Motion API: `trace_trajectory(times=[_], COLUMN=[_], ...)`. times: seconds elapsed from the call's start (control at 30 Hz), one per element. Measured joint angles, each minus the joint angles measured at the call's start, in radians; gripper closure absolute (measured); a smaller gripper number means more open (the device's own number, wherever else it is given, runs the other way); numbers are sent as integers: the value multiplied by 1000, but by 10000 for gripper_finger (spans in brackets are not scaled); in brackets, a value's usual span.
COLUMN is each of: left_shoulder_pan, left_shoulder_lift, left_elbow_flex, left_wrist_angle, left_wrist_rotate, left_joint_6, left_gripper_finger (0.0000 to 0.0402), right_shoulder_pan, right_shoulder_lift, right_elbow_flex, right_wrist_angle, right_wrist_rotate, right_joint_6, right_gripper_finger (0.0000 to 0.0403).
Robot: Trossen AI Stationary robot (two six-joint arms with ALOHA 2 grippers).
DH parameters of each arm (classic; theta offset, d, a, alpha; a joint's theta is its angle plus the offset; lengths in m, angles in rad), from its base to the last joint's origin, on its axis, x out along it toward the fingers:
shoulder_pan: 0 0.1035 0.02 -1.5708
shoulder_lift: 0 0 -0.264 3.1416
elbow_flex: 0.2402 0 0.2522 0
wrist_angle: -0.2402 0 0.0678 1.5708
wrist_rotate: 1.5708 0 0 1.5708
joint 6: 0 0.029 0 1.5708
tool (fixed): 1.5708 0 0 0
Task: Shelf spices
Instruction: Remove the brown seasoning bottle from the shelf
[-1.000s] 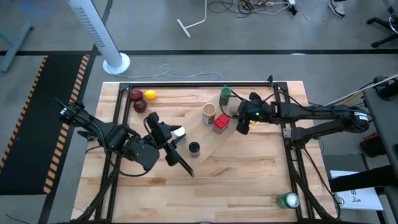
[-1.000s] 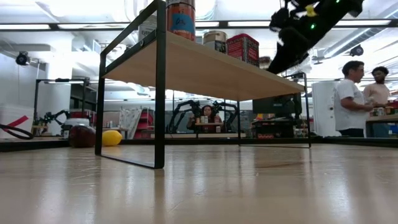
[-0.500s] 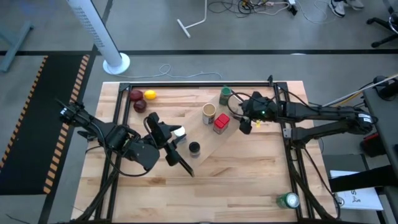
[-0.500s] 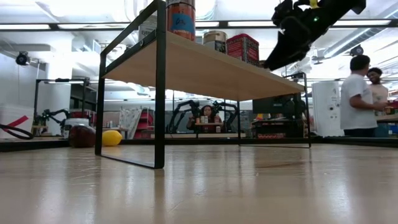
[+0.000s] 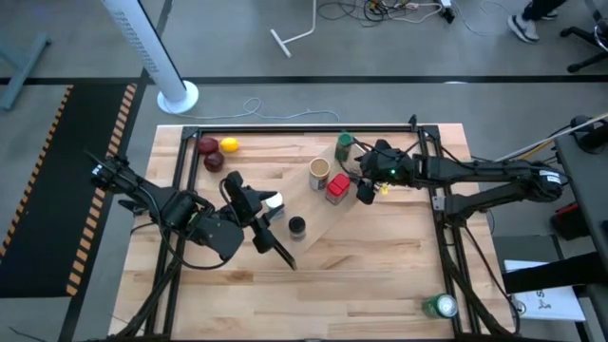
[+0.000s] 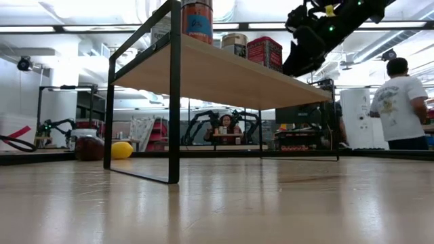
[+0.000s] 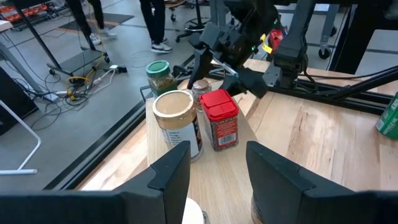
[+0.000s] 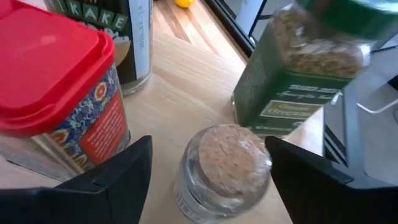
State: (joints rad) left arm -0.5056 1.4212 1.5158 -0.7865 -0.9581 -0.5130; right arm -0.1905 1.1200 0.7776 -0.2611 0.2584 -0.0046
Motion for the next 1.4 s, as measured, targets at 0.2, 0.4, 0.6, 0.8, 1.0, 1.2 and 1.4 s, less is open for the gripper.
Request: trace_trajectory(times=[0.2, 0.4, 0.6, 0.8, 1.0, 1.2, 1.4], left_shoulder_pan=[0, -1, -1, -1, -1, -1, -1], left_shoulder_lift=[0, 0, 0, 0, 0, 0, 0], left_elbow_flex=[0, 0, 0, 0, -5, -13, -14], left_wrist_angle=[0, -1, -3, -4, -7, -9, -9], left_wrist_rotate=[0, 0, 7, 7, 8, 34, 35], left_joint_6=[3, 3, 2, 2, -5, -21, -24], left_gripper_finger=[257, 256, 262, 260, 260, 260, 260], right_shoulder_pan=[-17, -26, -26, -3, 57, 238, 465], right_shoulder_lift=[28, 16, -40, -184, -331, -394, -397], right_elbow_flex=[0, 0, 25, 96, 87, -32, -207], right_wrist_angle=[5, -2, -149, -295, -373, -427, -366], right_wrist_rotate=[7, 6, 4, -54, -292, -322, -253], right_joint_6=[-8, 4, -5, 35, 110, 218, 375], right_gripper_finger=[166, 236, 239, 239, 239, 239, 239])
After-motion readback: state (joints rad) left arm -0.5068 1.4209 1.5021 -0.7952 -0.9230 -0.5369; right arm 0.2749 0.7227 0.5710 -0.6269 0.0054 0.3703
